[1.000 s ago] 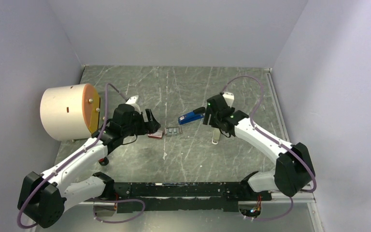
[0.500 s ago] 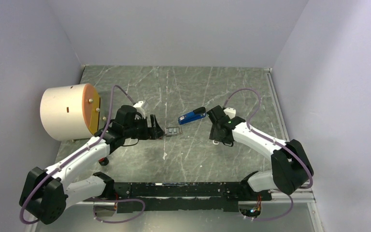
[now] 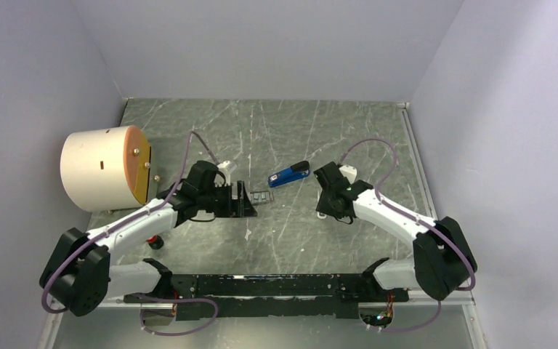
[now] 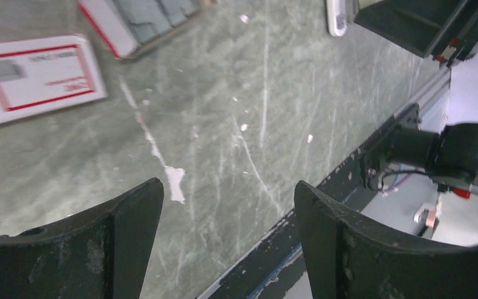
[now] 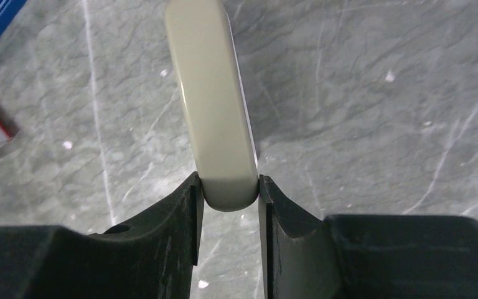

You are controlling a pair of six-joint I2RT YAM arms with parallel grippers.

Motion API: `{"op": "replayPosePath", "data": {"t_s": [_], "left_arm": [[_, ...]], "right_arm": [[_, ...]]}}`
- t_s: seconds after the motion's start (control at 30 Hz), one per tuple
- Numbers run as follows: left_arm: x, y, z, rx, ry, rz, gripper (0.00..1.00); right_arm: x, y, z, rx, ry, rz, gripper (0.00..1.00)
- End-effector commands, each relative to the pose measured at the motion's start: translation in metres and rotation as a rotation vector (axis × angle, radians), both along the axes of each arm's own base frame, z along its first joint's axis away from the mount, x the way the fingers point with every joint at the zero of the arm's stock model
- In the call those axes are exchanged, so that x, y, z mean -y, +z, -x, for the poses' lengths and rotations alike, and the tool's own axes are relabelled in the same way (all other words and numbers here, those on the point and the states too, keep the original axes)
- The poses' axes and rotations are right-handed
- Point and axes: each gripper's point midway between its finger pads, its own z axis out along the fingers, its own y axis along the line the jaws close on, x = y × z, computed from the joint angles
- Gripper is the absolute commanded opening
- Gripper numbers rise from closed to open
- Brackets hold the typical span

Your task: Load the staples into the stapler

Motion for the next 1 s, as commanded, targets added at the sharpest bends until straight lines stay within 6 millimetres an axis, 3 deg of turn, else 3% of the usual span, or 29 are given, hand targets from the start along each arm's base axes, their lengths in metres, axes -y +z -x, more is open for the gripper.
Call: {"op": "replayPosePath", "data": {"t_s": [0.0, 0.17, 0.37, 0.5, 0.7, 0.9, 0.97], "left_arm": [[0.040, 0.020, 0.009, 0.012, -0.087, 0.104, 0.82], [0.082, 0.022, 0.019, 0.012, -0.119, 0.170, 0.78], [0.119, 0.020, 0.012, 0.034, -0.098, 0.244, 0.71], [0.146, 0.019, 0.016, 0.012, -0.132, 0.301, 0.73], [0.167, 0.019, 0.014, 0.028, -0.144, 0.303, 0.74], [0.166, 0.013, -0.002, 0.068, -0.097, 0.236, 0.44], [0.163, 0.007, -0.003, 0.069, -0.087, 0.210, 0.39]], "right_arm": [[-0.026, 0.016, -0.002, 0.071, -0.032, -0.204, 0.09], [-0.049, 0.027, 0.011, 0.092, -0.055, -0.425, 0.08], [-0.055, 0.046, 0.023, 0.126, -0.070, -0.557, 0.06], [-0.061, 0.058, 0.031, 0.131, -0.073, -0.647, 0.05], [-0.069, 0.063, 0.038, 0.120, -0.078, -0.737, 0.05], [-0.073, 0.068, 0.039, 0.116, -0.058, -0.756, 0.04], [-0.073, 0.070, 0.039, 0.117, -0.057, -0.752, 0.04]]}}
